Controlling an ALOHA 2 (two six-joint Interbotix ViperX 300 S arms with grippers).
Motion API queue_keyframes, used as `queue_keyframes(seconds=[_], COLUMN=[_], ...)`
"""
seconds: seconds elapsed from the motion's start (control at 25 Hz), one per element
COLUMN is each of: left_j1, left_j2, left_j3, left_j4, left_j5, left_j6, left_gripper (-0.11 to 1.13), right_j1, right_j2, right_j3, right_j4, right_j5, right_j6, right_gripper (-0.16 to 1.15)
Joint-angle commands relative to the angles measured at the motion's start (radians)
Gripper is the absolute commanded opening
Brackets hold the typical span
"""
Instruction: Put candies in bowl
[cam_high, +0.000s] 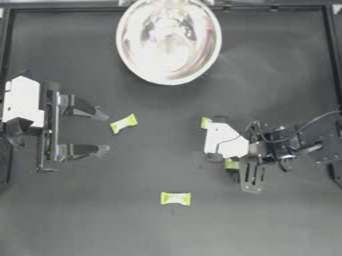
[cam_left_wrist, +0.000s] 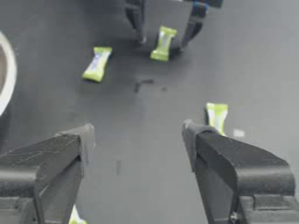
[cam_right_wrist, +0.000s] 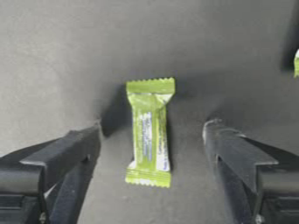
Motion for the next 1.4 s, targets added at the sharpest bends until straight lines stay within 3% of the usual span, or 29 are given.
queue_keyframes(seconds=[0.04, 0.36, 0.72, 0.92, 1.16, 1.4], left_j1=[0.002, 0.002, 0.002, 0.000, 0.000, 0.002], left_j2=[-0.017, -0.021, -0.034, -0.037, -0.040, -0.040], left_j3=[-0.012, -0.008, 0.005, 0.009, 0.011, 0.012], left_j4=[-0.003, -0.003, -0.012, -0.012, -0.014, -0.014], left_j5=[-0.006, -0.005, -0.006, -0.006, -0.006, -0.006], left_j6=[-0.002, -0.002, -0.002, -0.002, -0.002, -0.002], left_gripper=[0.95, 0.95, 0.95, 0.95, 0.95, 0.95], right_j1=[0.002, 0.002, 0.003, 0.006, -0.015, -0.087], right_j2=[-0.009, -0.003, -0.017, -0.089, -0.244, -0.362], right_j3=[-0.012, -0.012, -0.029, -0.046, -0.061, -0.084], right_j4=[-0.002, -0.003, -0.003, -0.023, -0.095, -0.230], right_j5=[-0.005, -0.003, 0.008, 0.032, 0.046, 0.018], right_j6=[0.003, 0.009, 0.009, 0.009, 0.021, 0.044], right_gripper=[0.93, 0.47, 0.48, 0.48, 0.48, 0.48])
